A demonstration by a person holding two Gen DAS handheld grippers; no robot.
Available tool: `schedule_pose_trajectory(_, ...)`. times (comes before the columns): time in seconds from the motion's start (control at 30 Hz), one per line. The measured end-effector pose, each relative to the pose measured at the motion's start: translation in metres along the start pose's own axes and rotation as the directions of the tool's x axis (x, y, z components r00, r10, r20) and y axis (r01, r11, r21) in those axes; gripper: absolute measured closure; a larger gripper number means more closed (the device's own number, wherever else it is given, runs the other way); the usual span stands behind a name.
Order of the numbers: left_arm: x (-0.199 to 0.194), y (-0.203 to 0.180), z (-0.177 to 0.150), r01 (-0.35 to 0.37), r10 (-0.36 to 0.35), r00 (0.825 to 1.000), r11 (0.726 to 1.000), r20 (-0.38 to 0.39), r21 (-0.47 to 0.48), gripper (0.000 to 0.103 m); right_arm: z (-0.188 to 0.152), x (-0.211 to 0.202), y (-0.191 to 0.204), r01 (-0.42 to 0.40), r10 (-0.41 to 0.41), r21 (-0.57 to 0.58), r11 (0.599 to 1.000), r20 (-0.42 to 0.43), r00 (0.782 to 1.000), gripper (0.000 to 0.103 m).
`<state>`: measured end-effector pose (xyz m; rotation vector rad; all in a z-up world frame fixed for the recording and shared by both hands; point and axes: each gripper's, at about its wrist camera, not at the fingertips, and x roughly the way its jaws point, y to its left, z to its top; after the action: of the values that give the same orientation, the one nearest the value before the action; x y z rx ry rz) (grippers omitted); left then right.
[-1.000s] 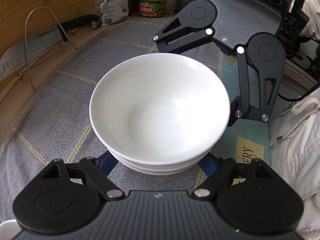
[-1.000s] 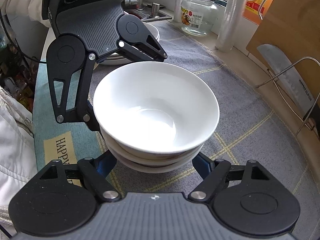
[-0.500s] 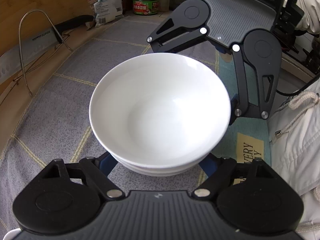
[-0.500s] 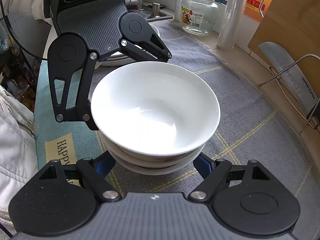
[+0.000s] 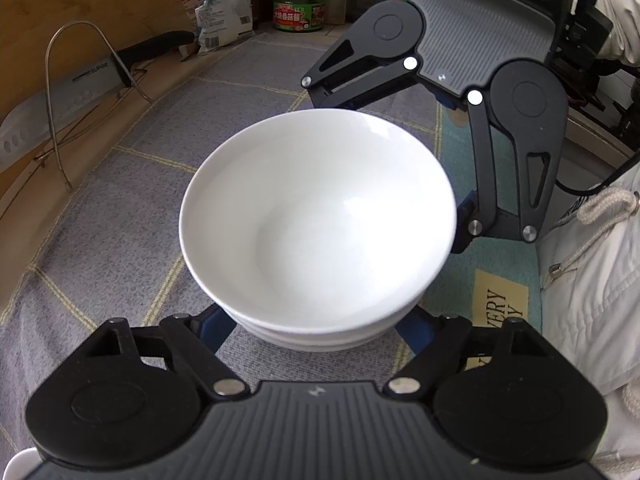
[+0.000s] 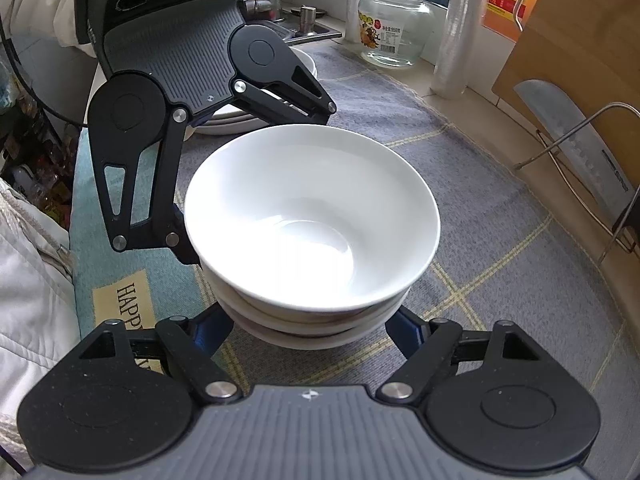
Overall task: Organize plates and bowls
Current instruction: 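Lift the bowl stack with both grippers and carry it over the fruit-decal plates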
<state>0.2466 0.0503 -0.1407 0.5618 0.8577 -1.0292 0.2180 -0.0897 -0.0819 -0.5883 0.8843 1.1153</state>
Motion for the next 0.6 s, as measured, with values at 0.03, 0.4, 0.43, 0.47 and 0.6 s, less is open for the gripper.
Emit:
schedule_pose_trajectory(0.03, -0.001, -0.001, 0.000, 0.001, -0.001, 1.000, 1.000, -0.001, -0.002, 0.019, 0.000, -0.001, 0.000, -0.001, 0.001, 0.003, 1.000, -0.001, 1.000, 0.017)
schedule_pose_trajectory(0.4, -0.018, -0.021, -0.001, -0.065, 0.065, 0.998, 0.997, 0.010, -0.040, 0.019, 0.005, -0.014, 0.013, -0.005, 0.004, -0.075, 0.997, -0.008, 1.000, 0.017)
schedule_pose_trajectory(0.43, -0.020, -0.023, -0.001, -0.078, 0.078, 0.997, 0.996, 0.010, -0.047, 0.019, 0.006, -0.015, 0.014, -0.006, 0.006, -0.089, 0.996, -0.006, 1.000, 0.017)
schedule_pose_trajectory(0.47, -0.022, -0.026, -0.001, -0.091, 0.092, 0.996, 0.994, 0.010, -0.055, 0.019, 0.007, -0.017, 0.015, -0.007, 0.006, -0.104, 0.995, -0.005, 1.000, 0.017)
schedule_pose_trajectory(0.6, -0.032, -0.035, -0.001, -0.141, 0.143, 0.990, 0.985, 0.008, -0.098, 0.019, 0.013, -0.023, 0.019, -0.017, 0.018, -0.170, 0.985, 0.005, 1.000, 0.017)
